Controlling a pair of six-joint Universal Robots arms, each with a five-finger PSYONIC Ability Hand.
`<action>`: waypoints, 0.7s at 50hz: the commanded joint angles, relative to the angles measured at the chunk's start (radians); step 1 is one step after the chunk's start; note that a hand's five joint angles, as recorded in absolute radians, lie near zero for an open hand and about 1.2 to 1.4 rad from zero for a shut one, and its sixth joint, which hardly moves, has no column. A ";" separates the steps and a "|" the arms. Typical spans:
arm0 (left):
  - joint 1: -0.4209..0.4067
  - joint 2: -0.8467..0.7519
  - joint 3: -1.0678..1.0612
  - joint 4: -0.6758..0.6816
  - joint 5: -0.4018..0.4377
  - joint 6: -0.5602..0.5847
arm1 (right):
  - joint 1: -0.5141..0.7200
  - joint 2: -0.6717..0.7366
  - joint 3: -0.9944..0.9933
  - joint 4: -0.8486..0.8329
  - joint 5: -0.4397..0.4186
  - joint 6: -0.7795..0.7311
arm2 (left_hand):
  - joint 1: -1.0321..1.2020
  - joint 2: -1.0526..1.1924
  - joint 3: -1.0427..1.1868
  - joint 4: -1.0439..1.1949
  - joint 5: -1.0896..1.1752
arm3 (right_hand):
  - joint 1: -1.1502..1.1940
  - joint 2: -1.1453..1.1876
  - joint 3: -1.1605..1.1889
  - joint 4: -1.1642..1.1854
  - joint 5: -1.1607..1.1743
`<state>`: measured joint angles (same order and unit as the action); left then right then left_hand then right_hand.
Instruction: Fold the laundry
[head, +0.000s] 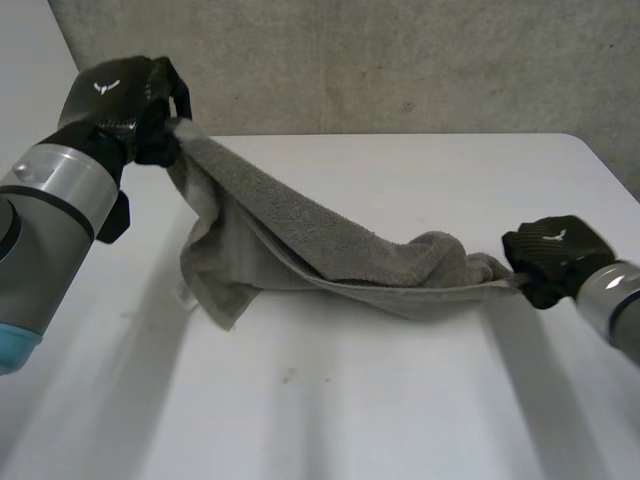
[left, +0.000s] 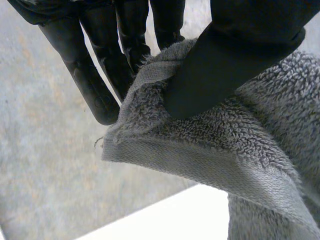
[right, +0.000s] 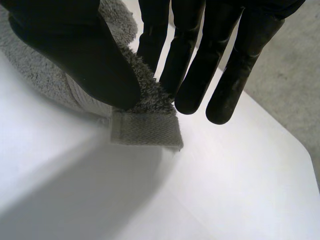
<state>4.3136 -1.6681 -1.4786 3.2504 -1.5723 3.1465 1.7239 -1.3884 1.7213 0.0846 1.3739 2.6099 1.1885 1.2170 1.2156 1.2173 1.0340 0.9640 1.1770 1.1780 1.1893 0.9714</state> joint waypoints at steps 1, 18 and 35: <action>0.037 -0.015 -0.028 -0.229 0.000 0.179 | -0.069 -0.040 -0.152 0.389 -0.053 -0.194 | 0.208 0.179 0.181 0.179 0.188 | 0.432 0.219 0.218 0.207 0.250; 0.037 -0.344 0.033 -0.391 -0.046 0.619 | -0.030 0.154 -0.354 0.422 0.040 -0.364 | 0.208 0.179 0.181 0.179 0.188 | 0.432 0.219 0.218 0.207 0.250; 0.029 -0.466 0.813 0.316 -0.092 0.561 | 0.114 0.182 -0.869 -0.489 0.234 -0.186 | 0.208 0.179 0.181 0.179 0.188 | 0.432 0.219 0.218 0.207 0.250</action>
<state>4.3425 -2.1756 -0.8364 3.0846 -1.6562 3.7646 1.8398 -1.0899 0.8022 0.0016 1.6104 2.3260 1.1911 1.2179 1.2168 1.2175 1.0377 0.9640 1.1791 1.1843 1.1931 0.9747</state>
